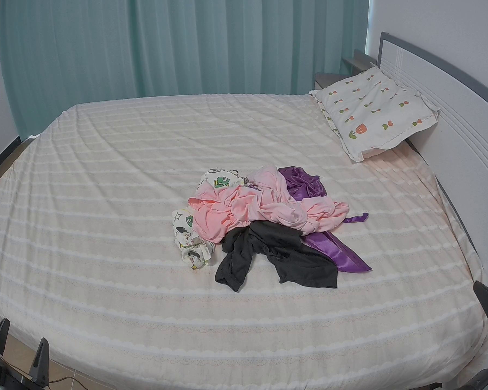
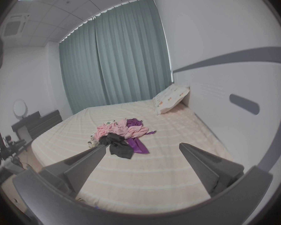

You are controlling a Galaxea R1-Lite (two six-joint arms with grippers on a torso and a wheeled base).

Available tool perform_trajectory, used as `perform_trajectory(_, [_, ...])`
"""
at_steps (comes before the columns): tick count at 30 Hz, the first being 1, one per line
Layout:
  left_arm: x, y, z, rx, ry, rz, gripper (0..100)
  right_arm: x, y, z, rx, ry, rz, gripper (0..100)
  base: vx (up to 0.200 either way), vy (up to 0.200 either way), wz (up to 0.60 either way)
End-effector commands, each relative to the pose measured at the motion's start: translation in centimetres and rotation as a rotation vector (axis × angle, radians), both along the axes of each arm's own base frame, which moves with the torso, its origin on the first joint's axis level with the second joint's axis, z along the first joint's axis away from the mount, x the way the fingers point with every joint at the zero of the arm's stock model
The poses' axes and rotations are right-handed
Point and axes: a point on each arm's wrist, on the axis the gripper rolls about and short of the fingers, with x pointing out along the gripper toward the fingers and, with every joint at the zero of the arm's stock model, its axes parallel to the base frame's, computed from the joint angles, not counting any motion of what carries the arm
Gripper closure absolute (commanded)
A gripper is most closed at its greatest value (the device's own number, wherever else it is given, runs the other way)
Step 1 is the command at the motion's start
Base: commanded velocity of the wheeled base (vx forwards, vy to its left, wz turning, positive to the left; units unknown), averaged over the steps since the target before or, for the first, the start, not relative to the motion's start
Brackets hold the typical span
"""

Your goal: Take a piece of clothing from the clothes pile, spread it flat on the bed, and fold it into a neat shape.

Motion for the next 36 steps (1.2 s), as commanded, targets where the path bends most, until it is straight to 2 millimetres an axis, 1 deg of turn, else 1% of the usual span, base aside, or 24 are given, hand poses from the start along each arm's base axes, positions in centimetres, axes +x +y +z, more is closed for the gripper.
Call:
perform_trajectory(1, [0.1,0.0,-0.5,0.0,0.015,0.001,0,12.4,3.5,-1.2,0.186,0.444,0.159,0,0.0,0.0,0.0])
perform_trajectory(2, [0.1,0.0,-0.5,0.0,0.015,0.001,0,13.6,4.1,-1.9,0.199,0.483,0.164,0,0.0,0.0,0.0])
perform_trajectory(3, [0.1,0.0,-0.5,0.0,0.015,0.002,0,14.1,4.4,-2.2,0.203,0.496,0.167,0,0.0,0.0,0.0])
perform_trajectory(4, [0.1,0.0,-0.5,0.0,0.015,0.002,0,15.9,5.1,-3.2,0.214,0.536,0.166,0,0.0,0.0,0.0])
perform_trajectory(5, [0.1,0.0,-0.5,0.0,0.015,0.001,0,16.7,5.5,-3.7,0.219,0.549,0.165,0,0.0,0.0,0.0])
perform_trajectory(7, [0.1,0.0,-0.5,0.0,0.015,0.001,0,16.7,5.5,-3.7,0.219,0.549,0.165,0,0.0,0.0,0.0])
perform_trajectory(8, [0.1,0.0,-0.5,0.002,0.015,0.001,0,19.8,6.7,-6.3,0.235,0.603,0.151,0,0.0,0.0,0.0])
perform_trajectory(10, [0.1,0.0,-0.5,0.002,0.015,0.001,0,21.6,7.3,-7.8,0.246,0.621,0.14,0,0.0,0.0,0.0])
perform_trajectory(13, [0.1,0.0,-0.5,0.002,0.015,0.002,0,23.4,7.8,-10.0,0.283,0.657,0.113,0,0.0,0.0,0.0])
perform_trajectory(14, [0.1,0.0,-0.5,0.002,0.015,0.002,0,23.5,7.9,-10.1,0.283,0.659,0.114,0,0.0,0.0,0.0])
perform_trajectory(15, [0.1,0.0,-0.5,0.002,0.015,0.001,0,24.3,8.2,-11.2,0.307,0.676,0.098,0,0.0,0.0,0.0])
perform_trajectory(16, [0.1,0.0,-0.5,0.002,0.015,0.001,0,24.7,8.3,-11.8,0.318,0.683,0.091,0,0.0,0.0,0.0])
perform_trajectory(19, [0.1,0.0,-0.5,0.002,0.015,-0.001,0,25.6,8.6,-12.8,0.35,0.686,0.081,0,0.0,0.0,0.0])
perform_trajectory(20, [0.1,0.0,-0.5,0.002,0.015,-0.001,0,25.9,8.7,-13.6,0.357,0.696,0.074,0,0.0,0.0,0.0])
perform_trajectory(21, [0.1,0.0,-0.5,0.0,0.015,-0.001,0,26.0,8.8,-13.7,0.358,0.694,0.074,0,0.0,0.0,0.0])
perform_trajectory(22, [0.1,0.0,-0.5,0.0,0.015,-0.001,0,26.5,9.2,-14.7,0.359,0.696,0.079,0,0.0,0.0,0.0])
perform_trajectory(25, [0.1,0.0,-0.5,0.0,0.015,-0.001,0,27.3,9.7,-16.1,0.359,0.704,0.081,0,0.0,0.0,0.0])
perform_trajectory(27, [0.1,0.0,-0.5,0.0,0.015,-0.001,0,28.0,10.2,-16.6,0.356,0.706,0.088,0,0.0,0.0,0.0])
perform_trajectory(28, [0.1,0.0,-0.5,0.0,0.015,-0.001,0,28.0,10.2,-16.6,0.356,0.706,0.088,0,0.0,0.0,0.0])
perform_trajectory(30, [0.1,0.0,-0.5,0.0,0.015,0.001,0,28.8,11.1,-17.5,0.347,0.712,0.1,0,0.0,0.0,0.0])
perform_trajectory(33, [0.1,0.0,-0.5,0.0,0.015,-0.001,0,29.5,12.3,-18.2,0.334,0.708,0.114,0,0.0,0.0,0.0])
perform_trajectory(36, [0.1,0.0,-0.5,0.0,0.015,-0.001,0,29.6,13.3,-19.1,0.309,0.711,0.11,0,0.0,0.0,0.0])
